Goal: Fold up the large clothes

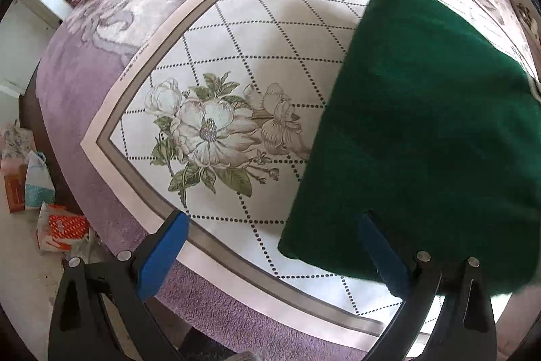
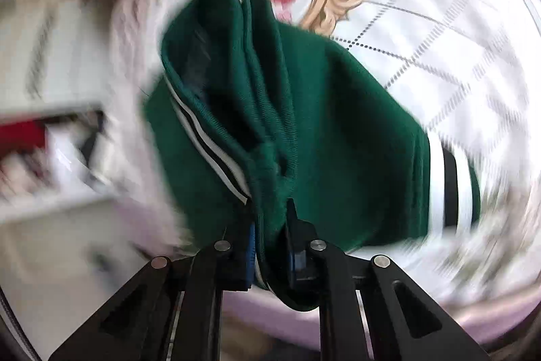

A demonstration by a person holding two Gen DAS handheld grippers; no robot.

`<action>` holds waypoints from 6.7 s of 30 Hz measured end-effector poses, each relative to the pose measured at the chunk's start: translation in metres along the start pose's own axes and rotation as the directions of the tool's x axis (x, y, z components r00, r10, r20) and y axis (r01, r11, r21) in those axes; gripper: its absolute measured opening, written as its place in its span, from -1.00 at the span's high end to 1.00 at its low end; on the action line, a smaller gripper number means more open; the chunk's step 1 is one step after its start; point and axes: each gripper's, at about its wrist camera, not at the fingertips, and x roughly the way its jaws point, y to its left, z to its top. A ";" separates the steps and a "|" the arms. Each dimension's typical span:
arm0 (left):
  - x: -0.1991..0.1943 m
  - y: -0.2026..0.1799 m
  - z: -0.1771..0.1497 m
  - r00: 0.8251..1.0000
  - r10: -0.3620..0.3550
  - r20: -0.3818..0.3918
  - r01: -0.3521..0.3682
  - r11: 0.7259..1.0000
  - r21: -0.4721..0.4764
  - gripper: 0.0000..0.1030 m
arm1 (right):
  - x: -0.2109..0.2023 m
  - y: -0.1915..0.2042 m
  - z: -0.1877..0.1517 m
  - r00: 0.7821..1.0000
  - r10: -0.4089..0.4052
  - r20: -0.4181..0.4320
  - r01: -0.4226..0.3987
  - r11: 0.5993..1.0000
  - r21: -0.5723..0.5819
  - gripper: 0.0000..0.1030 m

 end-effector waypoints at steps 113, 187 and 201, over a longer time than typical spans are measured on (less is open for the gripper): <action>0.051 -0.284 0.394 0.781 -0.623 -0.050 0.614 0.751 0.243 -0.72 | 0.016 0.053 0.394 0.993 0.105 -0.046 -0.103 0.994 0.030 0.02; -0.522 -0.059 0.071 0.762 -0.382 0.523 0.095 0.864 0.494 -1.00 | -0.445 0.412 -0.306 0.417 -0.375 0.828 0.711 0.702 -0.040 -1.00; -0.535 -0.059 0.062 0.761 -0.385 0.523 0.099 0.864 0.493 -1.00 | -0.470 0.416 -0.307 0.419 -0.346 0.839 0.709 0.702 -0.065 -1.00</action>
